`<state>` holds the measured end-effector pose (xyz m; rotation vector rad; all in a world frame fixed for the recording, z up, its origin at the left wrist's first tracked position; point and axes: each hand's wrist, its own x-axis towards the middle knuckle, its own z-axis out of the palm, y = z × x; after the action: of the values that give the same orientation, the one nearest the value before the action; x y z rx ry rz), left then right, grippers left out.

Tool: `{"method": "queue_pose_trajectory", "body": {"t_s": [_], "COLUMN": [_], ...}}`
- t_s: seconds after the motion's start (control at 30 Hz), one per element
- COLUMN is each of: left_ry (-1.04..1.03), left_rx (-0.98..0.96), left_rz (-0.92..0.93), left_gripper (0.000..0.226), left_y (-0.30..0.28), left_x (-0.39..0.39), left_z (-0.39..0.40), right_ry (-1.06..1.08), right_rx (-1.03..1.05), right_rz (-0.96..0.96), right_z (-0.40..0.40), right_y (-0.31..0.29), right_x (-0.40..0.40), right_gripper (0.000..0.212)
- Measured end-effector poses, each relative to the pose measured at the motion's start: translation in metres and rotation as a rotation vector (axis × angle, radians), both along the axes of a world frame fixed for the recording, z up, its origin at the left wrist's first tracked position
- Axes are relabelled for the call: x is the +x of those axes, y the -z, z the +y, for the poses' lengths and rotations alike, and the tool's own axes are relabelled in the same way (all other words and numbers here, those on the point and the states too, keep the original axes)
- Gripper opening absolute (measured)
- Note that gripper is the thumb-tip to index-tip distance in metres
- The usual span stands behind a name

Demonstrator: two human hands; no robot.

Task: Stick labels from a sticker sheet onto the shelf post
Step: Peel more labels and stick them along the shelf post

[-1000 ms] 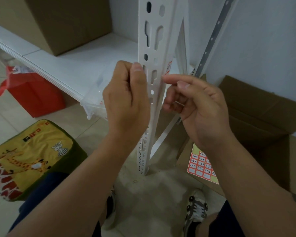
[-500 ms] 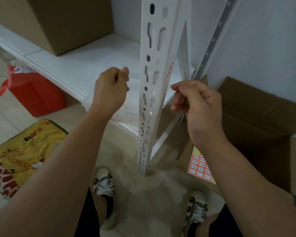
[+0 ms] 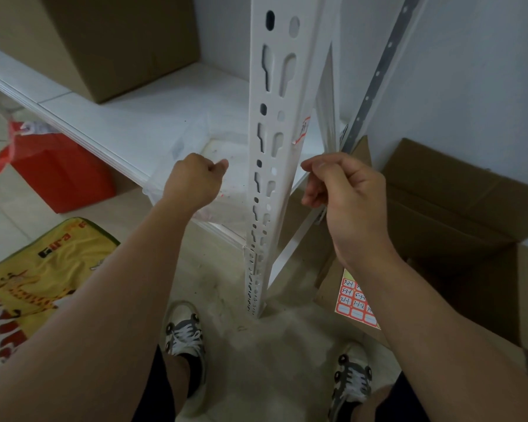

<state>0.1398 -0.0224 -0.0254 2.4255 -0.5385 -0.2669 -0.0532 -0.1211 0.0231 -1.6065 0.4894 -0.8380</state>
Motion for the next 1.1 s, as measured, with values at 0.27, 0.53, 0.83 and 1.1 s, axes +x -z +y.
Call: {"method": "queue_pose_trajectory", "body": {"t_s": [0.27, 0.53, 0.83, 1.1], "left_ry": [0.060, 0.098, 0.184, 0.207], "left_rx": [0.283, -0.196, -0.971, -1.097], "left_rz": [-0.134, -0.159, -0.087, -0.128], "left_gripper": [0.035, 0.035, 0.026, 0.042], "left_y": [-0.001, -0.023, -0.058, -0.053], "left_x": [-0.005, -0.028, -0.110, -0.123], "left_z": [0.000, -0.007, -0.009, -0.016], "right_ry": [-0.010, -0.011, 0.150, 0.226], "right_rx": [-0.024, -0.099, -0.541, -0.830], "right_rz": [0.016, 0.048, -0.121, -0.217], "right_z": [0.000, -0.001, 0.005, 0.008], "right_y": [0.001, 0.004, 0.002, -0.003], "right_x": [-0.001, -0.001, 0.003, 0.006], "right_gripper": [0.027, 0.021, 0.011, 0.014]}}
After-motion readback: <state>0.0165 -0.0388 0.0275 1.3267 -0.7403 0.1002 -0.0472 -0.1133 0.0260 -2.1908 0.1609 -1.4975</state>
